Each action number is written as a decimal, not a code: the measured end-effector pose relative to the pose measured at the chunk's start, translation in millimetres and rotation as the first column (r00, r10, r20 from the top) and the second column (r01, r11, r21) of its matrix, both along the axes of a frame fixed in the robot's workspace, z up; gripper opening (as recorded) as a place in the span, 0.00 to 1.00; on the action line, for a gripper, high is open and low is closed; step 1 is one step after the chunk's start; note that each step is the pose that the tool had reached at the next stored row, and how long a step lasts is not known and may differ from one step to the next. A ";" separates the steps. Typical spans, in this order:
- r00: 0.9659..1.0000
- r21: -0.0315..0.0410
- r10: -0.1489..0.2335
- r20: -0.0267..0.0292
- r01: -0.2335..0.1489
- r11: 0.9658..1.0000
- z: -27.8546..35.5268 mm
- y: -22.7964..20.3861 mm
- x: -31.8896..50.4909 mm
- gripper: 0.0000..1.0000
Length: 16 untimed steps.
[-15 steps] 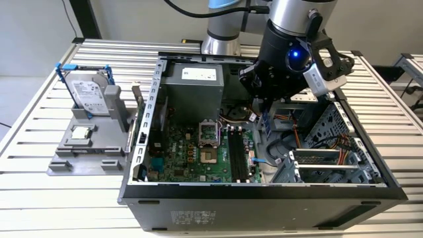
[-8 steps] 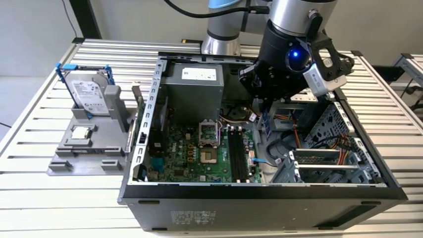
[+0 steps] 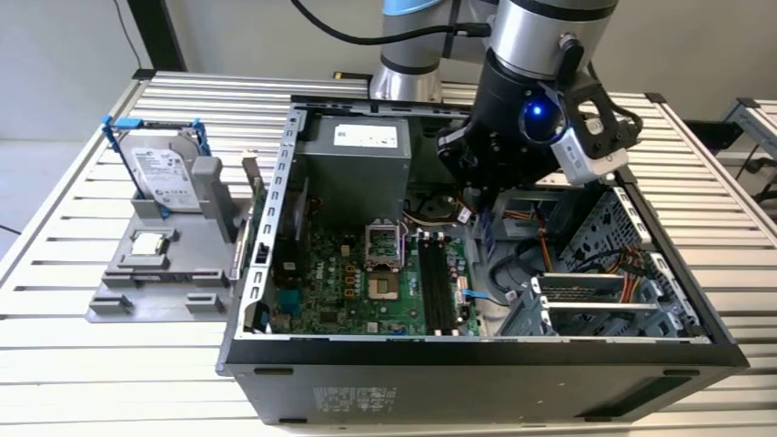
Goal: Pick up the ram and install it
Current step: 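Insert the ram into the slot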
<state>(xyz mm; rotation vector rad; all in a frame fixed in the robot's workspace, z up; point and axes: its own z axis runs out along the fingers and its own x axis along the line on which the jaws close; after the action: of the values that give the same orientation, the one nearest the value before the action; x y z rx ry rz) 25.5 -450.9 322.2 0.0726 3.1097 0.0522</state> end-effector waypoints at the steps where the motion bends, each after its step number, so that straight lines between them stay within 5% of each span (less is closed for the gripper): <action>1: 1.000 0.000 -0.001 0.000 0.001 1.000 -2.0 0.2 0.0 0.00; 16: 1.000 -0.001 -0.007 0.004 0.007 1.000 -28.5 0.2 -7.8 0.00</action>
<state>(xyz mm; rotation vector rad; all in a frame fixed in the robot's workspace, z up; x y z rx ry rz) 17.7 -450.7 293.7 0.0831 3.1055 0.0505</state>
